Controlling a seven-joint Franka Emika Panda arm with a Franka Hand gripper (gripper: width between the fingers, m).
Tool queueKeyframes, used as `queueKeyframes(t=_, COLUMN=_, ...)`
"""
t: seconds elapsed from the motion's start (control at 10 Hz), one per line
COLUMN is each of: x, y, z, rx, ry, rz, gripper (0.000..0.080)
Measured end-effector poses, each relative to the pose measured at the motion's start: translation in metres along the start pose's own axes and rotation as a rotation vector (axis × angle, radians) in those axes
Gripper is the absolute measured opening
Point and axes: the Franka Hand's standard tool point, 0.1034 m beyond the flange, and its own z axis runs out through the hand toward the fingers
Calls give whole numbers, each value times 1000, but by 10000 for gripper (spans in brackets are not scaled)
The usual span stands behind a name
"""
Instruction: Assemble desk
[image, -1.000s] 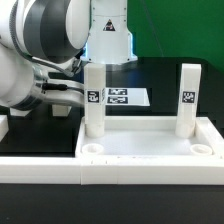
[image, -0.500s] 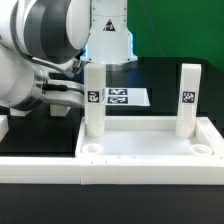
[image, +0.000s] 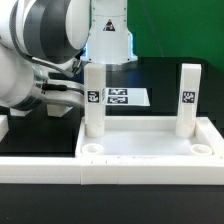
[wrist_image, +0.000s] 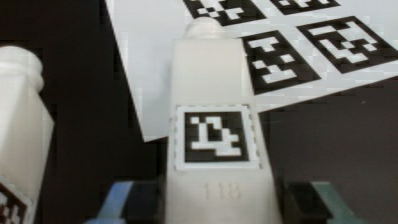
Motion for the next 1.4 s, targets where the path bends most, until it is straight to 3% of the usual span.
queueKeyframes(t=0.2, x=-8, y=8, z=-12, rx=-16, ry=5, rz=-101, gripper=287)
queueKeyframes(t=0.3, x=-19, y=7, z=-25, rx=-25, ry=12, rz=-147, gripper=287)
queueKeyframes(t=0.5, x=-41, y=3, z=-57, rx=-6, ry=13, rz=-245, gripper=287)
queueKeyframes(t=0.6, x=-41, y=2, z=-72, rx=-11, ry=42, rz=-292, gripper=287)
queueKeyframes(t=0.9, x=-38, y=1, z=-69, rx=-12, ry=41, rz=-282, gripper=288)
queueKeyframes(t=1.1, x=-34, y=1, z=-75, rx=-17, ry=75, rz=-289, gripper=288)
queueKeyframes(t=1.4, x=-56, y=-14, z=-124, rx=-32, ry=216, rz=-315, gripper=288)
